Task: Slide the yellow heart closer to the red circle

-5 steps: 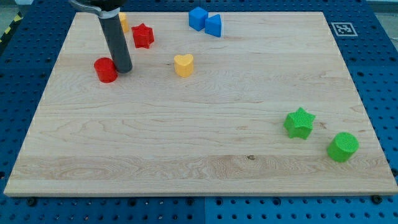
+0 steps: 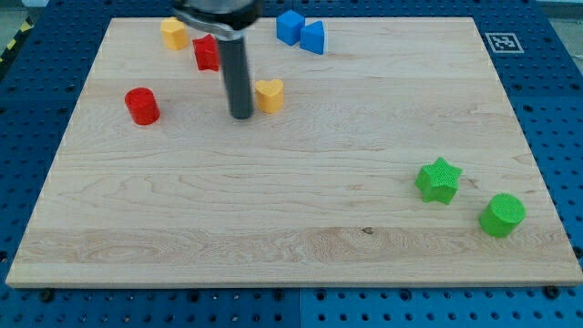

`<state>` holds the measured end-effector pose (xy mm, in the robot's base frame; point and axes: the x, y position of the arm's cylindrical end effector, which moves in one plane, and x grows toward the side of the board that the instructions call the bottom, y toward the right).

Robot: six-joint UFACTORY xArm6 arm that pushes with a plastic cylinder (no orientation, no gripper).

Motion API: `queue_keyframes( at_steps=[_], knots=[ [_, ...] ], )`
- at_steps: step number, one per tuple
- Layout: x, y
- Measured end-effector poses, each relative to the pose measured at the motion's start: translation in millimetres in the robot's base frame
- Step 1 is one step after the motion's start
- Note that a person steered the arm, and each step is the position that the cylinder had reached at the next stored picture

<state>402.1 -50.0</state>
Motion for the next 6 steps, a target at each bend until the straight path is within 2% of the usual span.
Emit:
queue_keyframes(
  at_steps=[2,3,4,5,6],
  knots=[
    [24.2,32.2],
    [20.3,32.7],
    [-16.0,32.7],
    [-23.5,32.7],
    [-23.2,67.6]
  ],
)
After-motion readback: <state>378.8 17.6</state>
